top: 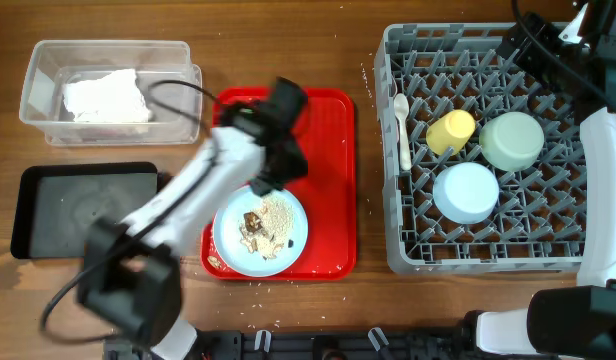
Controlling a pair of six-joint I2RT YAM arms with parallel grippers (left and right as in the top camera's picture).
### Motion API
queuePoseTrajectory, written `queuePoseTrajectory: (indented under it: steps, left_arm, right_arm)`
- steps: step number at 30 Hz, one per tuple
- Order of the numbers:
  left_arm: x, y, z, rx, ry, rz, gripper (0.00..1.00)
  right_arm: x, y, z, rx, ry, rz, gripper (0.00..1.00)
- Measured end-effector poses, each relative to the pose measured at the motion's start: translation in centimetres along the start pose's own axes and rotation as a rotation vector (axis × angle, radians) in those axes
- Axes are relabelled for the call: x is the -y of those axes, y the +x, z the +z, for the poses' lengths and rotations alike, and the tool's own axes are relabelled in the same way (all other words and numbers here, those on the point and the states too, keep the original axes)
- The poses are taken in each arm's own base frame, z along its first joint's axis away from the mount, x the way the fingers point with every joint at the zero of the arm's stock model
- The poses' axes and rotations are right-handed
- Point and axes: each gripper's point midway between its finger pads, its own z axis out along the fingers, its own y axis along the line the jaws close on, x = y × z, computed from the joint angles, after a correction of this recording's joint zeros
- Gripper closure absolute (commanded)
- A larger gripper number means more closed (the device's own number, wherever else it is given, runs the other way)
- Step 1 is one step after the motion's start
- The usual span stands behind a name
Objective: Sort waste into correct bins and load items into the dishwasher rack
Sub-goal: 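Reach the left gripper to the white plate and grasp its rim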
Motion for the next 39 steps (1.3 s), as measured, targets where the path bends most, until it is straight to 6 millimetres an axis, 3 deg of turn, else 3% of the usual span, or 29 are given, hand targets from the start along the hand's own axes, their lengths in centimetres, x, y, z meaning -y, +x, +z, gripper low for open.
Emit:
queuePoseTrajectory:
  steps: [4,6,8,15,18,20,26,30,39]
  left_arm:
    - [0.5,4.1,5.7,-0.103,-0.151,0.026,0.49]
    - [0.8,5.8,7.8,-0.141,-0.191,0.042,0.51]
    - [1.0,6.6,8.5,-0.152,-0.202,0.053,0.56]
    - [1.3,7.0,8.7,-0.153,-0.198,0.051,0.71]
    - [1.0,7.2,8.9,-0.16,-0.217,0.048,0.91]
    - [0.6,7.2,9.0,-0.16,-0.235,0.039,0.96]
    - [-0.3,6.7,8.7,-0.129,-0.285,0.049,0.96]
    - [-1.6,6.1,7.4,-0.1,-0.369,0.058,0.96]
    - [-1.3,3.7,4.5,0.012,-0.429,0.082,0.96]
  right_arm:
    - [0.0,0.0,0.0,0.001,0.0,0.0,0.0]
    - [0.0,0.0,0.0,0.0,0.0,0.0,0.0]
    - [0.0,0.0,0.0,0.001,0.0,0.0,0.0]
    - [0.0,0.0,0.0,0.001,0.0,0.0,0.0]
    - [0.0,0.0,0.0,0.001,0.0,0.0,0.0]
    - [0.0,0.0,0.0,0.0,0.0,0.0,0.0]
    - [0.0,0.0,0.0,0.0,0.0,0.0,0.0]
    - [0.0,0.0,0.0,0.0,0.0,0.0,0.0]
    - [0.0,0.0,0.0,0.001,0.0,0.0,0.01]
